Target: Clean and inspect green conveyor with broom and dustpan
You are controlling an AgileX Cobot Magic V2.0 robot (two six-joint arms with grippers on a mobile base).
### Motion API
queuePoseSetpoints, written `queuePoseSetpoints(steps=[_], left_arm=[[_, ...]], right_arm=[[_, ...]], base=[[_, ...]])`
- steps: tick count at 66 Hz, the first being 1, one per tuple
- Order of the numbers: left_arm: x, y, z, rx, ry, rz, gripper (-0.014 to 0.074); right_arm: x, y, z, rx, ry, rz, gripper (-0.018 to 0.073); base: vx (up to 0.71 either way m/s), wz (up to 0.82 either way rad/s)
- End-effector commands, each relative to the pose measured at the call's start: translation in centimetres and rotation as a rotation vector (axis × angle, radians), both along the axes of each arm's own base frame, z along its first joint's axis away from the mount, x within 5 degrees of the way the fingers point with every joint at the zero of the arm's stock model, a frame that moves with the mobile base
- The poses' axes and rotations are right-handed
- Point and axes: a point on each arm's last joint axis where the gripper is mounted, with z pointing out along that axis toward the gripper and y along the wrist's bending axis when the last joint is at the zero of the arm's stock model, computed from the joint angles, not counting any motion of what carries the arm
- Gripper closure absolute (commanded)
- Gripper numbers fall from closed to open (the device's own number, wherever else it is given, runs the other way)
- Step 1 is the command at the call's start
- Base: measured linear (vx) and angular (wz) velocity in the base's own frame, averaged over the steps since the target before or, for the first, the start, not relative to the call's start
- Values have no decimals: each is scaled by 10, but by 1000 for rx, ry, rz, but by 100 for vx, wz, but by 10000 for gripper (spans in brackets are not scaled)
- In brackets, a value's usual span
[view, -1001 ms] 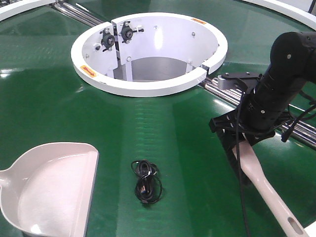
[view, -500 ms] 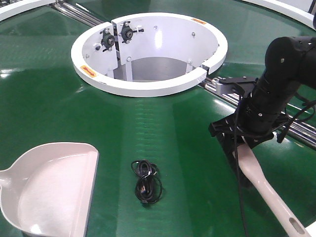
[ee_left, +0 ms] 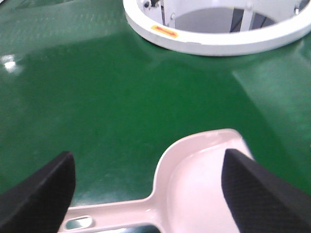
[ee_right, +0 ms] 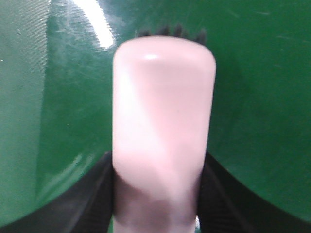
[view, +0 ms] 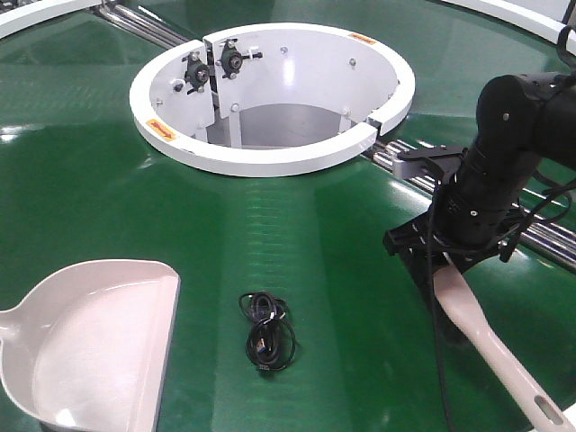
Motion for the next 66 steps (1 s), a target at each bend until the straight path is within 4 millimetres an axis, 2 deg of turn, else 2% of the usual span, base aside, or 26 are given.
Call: queuePoseSetpoints(steps=[1,17,31,49,66], left_arm=[[0,-1,13,160,-59,-103,28],[-3,2,7,713,1,-410,28],[-3,13,8,1059,48,-502,28],[-5,26,12,1266,123,-461,28],[-6,26,11,1247,133,-467,28]], right_arm=[[-8,-4,21,0,-16,10,564],[-8,-4,21,0,-16,10,564],[-7,-4,21,0,-19,10,564],[-7,-4,21,0,-20,10,564],[-7,-4,21,0,-20,10,564]], base=[[0,0],[0,0],[0,0],[0,0],[0,0]])
